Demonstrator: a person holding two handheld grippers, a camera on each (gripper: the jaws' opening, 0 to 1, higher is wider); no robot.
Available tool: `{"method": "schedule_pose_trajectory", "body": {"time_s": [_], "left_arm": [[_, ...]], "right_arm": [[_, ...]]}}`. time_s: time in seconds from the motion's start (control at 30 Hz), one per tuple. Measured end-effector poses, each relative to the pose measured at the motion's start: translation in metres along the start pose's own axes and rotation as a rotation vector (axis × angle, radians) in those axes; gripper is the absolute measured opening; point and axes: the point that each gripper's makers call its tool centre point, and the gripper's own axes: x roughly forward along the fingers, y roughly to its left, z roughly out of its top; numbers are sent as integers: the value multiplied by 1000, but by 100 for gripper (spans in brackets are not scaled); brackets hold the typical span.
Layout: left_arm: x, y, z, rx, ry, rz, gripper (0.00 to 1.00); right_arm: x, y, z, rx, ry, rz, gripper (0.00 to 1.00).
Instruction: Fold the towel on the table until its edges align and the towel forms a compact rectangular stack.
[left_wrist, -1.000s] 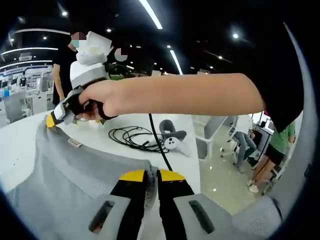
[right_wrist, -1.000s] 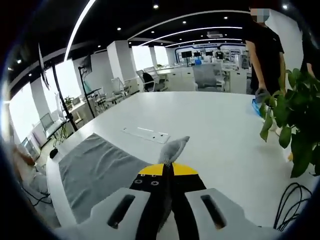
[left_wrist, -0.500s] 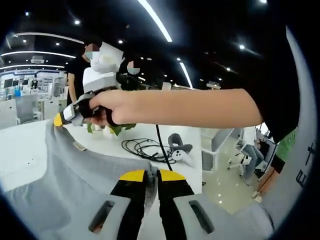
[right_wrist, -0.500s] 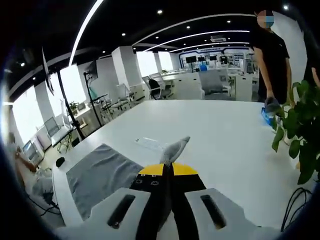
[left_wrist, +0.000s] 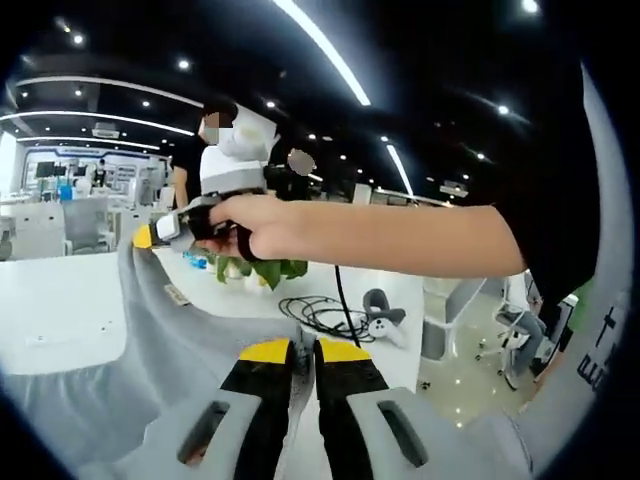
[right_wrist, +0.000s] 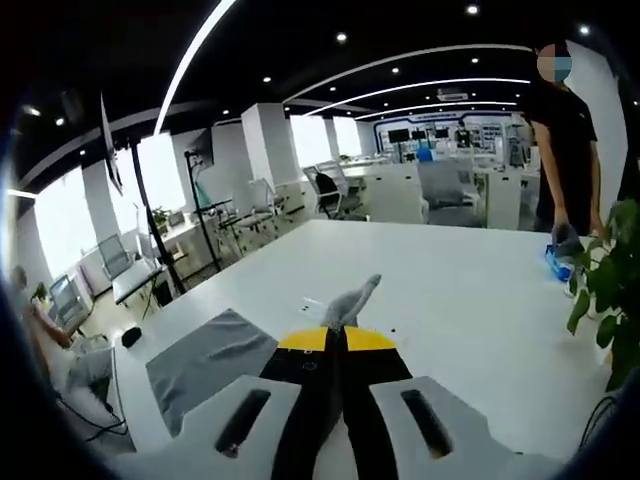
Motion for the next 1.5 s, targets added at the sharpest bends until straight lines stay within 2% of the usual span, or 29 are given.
{"method": "schedule_pose_trajectory", "body": {"time_s": [0.17,0.37,0.5,0.63,0.77,1.17,1.27,1.5], "left_arm": [[-20,12,7,22,-12,36,9],[-48,29,17,8,-50,82,9],[-64,40,17,36,-34,93,9],[-82,54,20,26,-28,130,9],[-96,62,24,12,-52,157,9],[-152,98,33,-32,-95,272,9],[-164,106,35,-15,-98,315,9],[-185,110,43,1,-127,347,9]], "right_arm": [[8,20,12,-11,-13,19,0],[21,44,29,-16,-28,37,0],[30,55,36,-23,-28,45,0],[38,69,44,-13,-39,57,0],[45,83,51,-13,-48,73,0],[66,119,65,-14,-72,109,0],[71,127,66,-23,-67,121,0],[83,149,73,-30,-71,140,0]]}}
